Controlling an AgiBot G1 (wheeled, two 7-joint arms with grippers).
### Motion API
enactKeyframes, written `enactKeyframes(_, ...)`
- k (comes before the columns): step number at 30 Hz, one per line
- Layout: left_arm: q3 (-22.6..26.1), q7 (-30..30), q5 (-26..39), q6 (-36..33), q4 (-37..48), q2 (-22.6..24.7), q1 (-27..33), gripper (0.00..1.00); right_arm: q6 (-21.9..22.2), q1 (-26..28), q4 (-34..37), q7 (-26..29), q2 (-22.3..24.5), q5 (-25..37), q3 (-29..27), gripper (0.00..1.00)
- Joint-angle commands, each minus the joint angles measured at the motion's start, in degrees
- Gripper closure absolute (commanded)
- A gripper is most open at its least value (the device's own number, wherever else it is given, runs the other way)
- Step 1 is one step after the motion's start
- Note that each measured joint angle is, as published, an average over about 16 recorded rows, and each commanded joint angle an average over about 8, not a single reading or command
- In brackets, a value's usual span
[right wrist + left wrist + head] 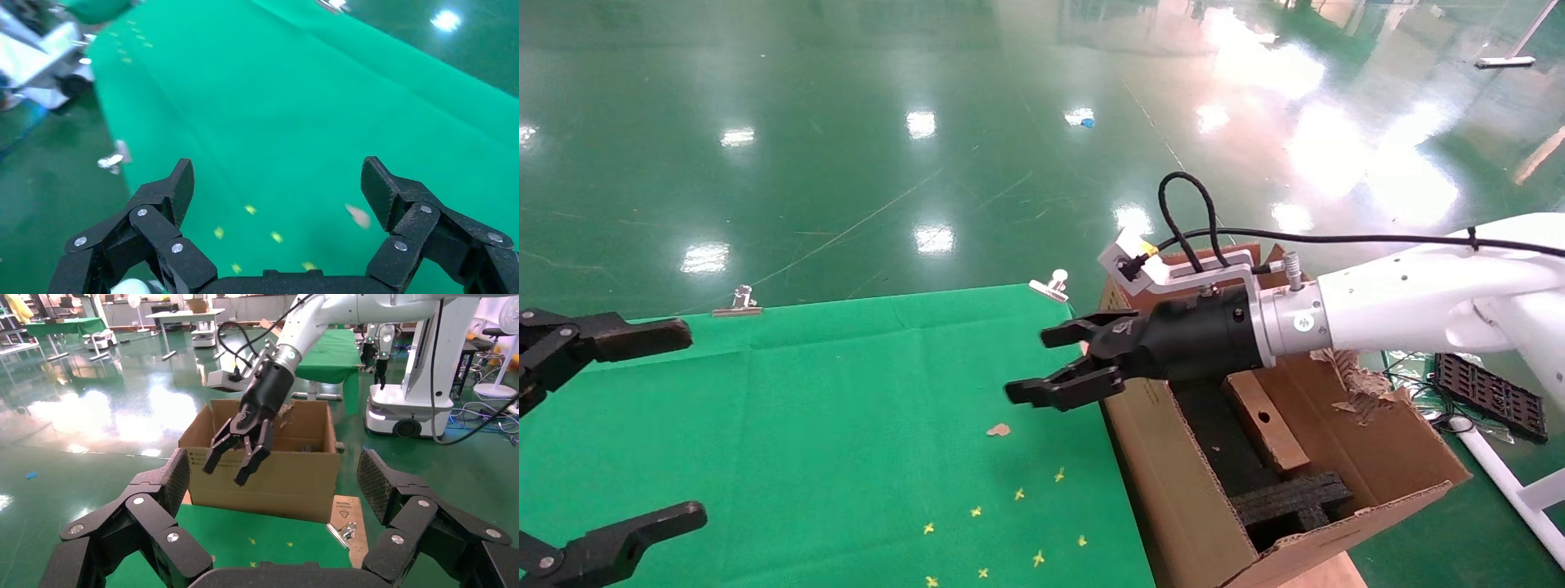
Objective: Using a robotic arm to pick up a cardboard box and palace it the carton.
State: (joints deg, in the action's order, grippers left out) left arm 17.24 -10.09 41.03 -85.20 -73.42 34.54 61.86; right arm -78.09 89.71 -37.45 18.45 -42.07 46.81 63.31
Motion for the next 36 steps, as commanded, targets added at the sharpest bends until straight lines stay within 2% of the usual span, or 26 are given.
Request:
enactKeyframes(1,0.0,0.0,0.0,0.0,0.0,0.0,0.0,0.00,-0.5,-1.7,-2.2,-0.5,0.4,-0.3,-2.9,0.00)
enactKeyframes(28,0.1,0.0,-0.1,0.0,0.0,0.0,0.0,0.00,-6.7,-24.9,-31.9,-6.8,6.2,-4.4,-41.8,0.00)
enactKeyframes(36,0.1,0.1,-0.1,0.1,0.0,0.0,0.0,0.00,-7.9,-29.2,-37.5,-7.9,7.3,-5.2,-49.2,0.00)
